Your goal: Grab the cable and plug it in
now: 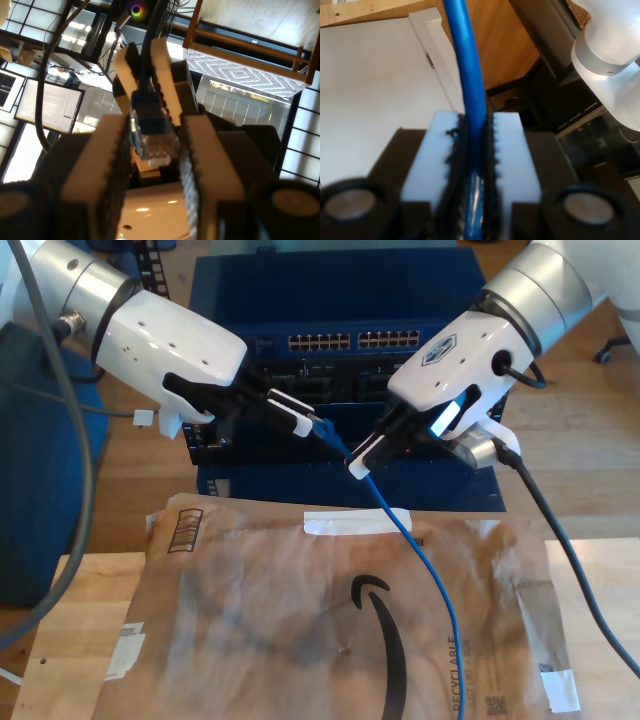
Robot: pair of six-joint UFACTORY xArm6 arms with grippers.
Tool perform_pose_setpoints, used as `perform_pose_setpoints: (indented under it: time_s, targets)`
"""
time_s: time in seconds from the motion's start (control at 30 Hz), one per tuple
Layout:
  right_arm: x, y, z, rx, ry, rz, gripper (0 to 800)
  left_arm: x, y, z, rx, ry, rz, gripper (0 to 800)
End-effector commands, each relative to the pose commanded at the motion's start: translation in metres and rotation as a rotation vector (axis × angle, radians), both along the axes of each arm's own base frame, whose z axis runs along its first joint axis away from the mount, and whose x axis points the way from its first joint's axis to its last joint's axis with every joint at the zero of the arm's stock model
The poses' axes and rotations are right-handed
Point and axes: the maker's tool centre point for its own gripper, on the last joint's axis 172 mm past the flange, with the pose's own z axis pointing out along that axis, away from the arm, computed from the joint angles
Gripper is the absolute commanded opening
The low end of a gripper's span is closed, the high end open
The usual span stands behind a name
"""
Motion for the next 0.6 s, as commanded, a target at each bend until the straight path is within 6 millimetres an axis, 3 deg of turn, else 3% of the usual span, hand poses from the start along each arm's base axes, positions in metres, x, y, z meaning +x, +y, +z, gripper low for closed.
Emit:
perform_pose_setpoints:
  time_s: [0.6]
  targets:
    - [-0.0006,0.0000,0.0007,0.000,-0.001,0.001,19,-0.0012,-0.0045,0.0018,-0.020,0.005,-0.003,136]
